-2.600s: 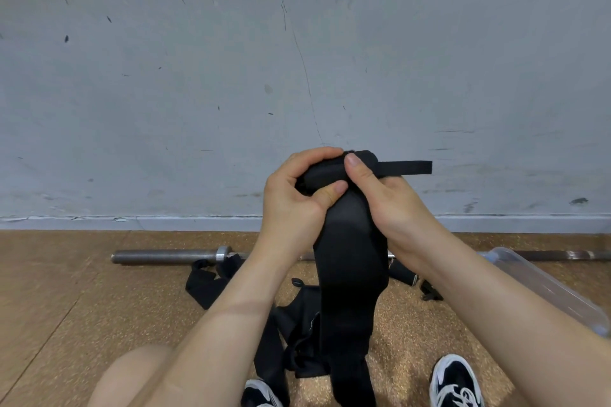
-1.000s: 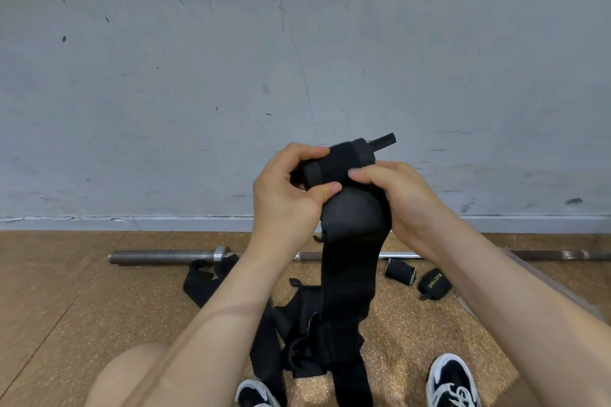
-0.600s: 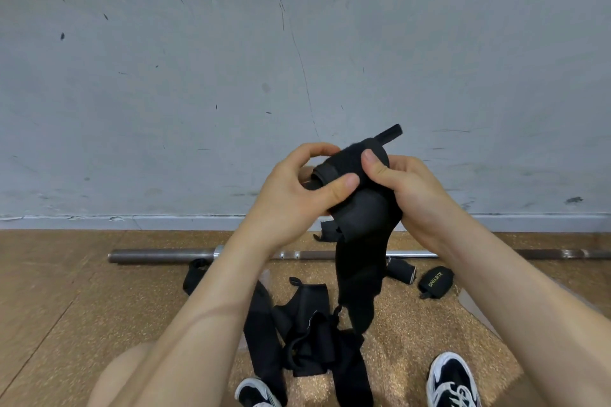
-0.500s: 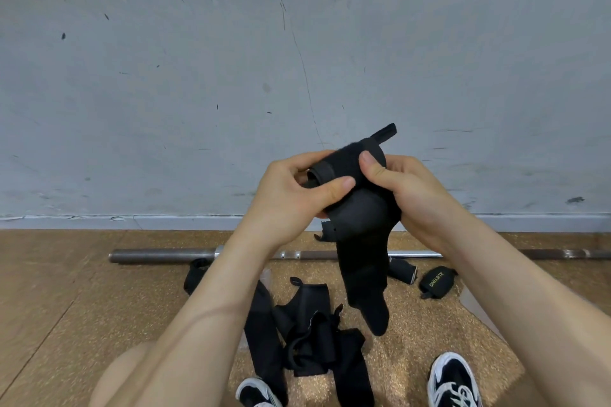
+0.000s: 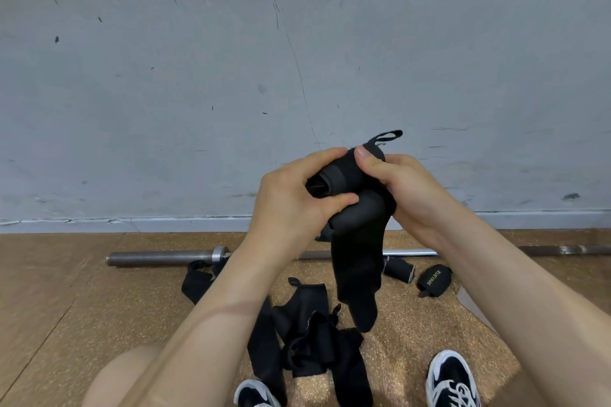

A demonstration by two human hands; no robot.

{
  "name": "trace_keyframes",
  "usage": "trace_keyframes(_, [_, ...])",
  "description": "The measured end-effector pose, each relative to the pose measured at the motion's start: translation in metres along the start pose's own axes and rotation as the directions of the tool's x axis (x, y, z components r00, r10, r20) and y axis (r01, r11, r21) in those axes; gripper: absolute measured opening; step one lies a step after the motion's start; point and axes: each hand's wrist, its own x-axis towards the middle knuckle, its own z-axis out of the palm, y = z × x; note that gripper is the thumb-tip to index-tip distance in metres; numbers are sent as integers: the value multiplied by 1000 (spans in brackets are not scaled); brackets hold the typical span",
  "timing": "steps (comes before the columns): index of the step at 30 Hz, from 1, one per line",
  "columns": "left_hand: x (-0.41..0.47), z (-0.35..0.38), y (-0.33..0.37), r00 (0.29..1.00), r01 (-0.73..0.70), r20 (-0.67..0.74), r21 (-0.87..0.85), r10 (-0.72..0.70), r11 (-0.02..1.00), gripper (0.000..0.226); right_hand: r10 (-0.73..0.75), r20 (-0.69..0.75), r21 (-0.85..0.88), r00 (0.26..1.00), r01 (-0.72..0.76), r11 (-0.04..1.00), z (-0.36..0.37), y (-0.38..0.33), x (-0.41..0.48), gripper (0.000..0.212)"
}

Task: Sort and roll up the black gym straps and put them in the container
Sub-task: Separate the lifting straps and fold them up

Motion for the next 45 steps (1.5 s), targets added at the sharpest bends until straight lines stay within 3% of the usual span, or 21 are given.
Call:
trace_keyframes(2, [3,-3,1,992,109,84,-128,-99,986,59,15,18,81,1000,-17,997,-1,0,0,48])
trace_keyframes(4, [6,-4,1,981,152,141,-151,-131,977,55,24,69,115,997,-32,993,-2,-2,-1,49])
trace_keyframes(6, [4,-3,4,989,129,85,-101,-121,986,50,53,119,101,991,-65,993,-1,-4,-2,45])
trace_keyframes(8, [2,-2,5,995,98,4,-30,-98,995,47,87,67,-66,994,-82,994,-1,-5,-3,39])
trace_keyframes(10, [0,-4,5,999,37,-27,59,-36,998,44,88,-86,-242,992,-106,964,0,-5,-1,45])
trace_keyframes(12, [-1,-5,0,997,-81,14,264,80,961,46,88,-158,-193,983,-118,974,0,-4,1,44])
trace_keyframes(14, [-1,-3,-5,973,-223,70,511,219,830,54,120,-147,-118,982,-138,983,1,-4,1,33])
trace_keyframes(17, [-5,8,-8,942,-324,145,637,304,699,62,180,-76,-107,981,-188,976,3,-4,-1,31])
trace_keyframes(21, [-9,21,-8,919,-338,77,663,388,668,71,196,-25,-51,980,-197,979,4,-5,-5,33])
trace_keyframes(24, [-16,30,-5,908,-371,111,658,403,655,70,211,-9,12,978,-210,978,4,-8,-8,40])
trace_keyframes(27, [-19,30,4,917,-396,150,438,369,807,58,213,28,48,977,-214,976,2,-10,-10,40])
trace_keyframes(29, [-15,18,15,964,-233,151,82,219,969,47,176,39,2,984,-176,984,-5,-10,-9,35])
trace_keyframes(31, [-8,2,22,983,67,184,-256,-20,964,39,117,81,-50,990,-114,992,-13,-13,-8,26])
trace_keyframes(34, [9,-18,9,996,73,-31,-346,-89,936,32,19,251,-83,968,2,997,-25,-17,-7,32])
trace_keyframes(36, [15,-21,-1,987,159,65,-404,-145,901,25,-28,315,-120,949,69,990,-30,-18,-7,43])
trace_keyframes(38, [14,-17,-11,925,342,316,-442,-213,829,16,-52,356,-155,933,114,981,-31,-19,-7,51])
trace_keyframes(41, [13,-12,-28,763,563,605,-445,-230,697,9,-66,428,-231,901,179,956,-29,-24,-10,55])
trace_keyframes(43, [13,-11,-38,642,661,742,-411,-190,628,33,-71,459,-289,886,224,931,-25,-26,-14,58])
trace_keyframes(45, [5,-7,-41,518,687,847,-327,-122,649,39,-75,460,-337,885,251,907,-19,-28,-16,58])
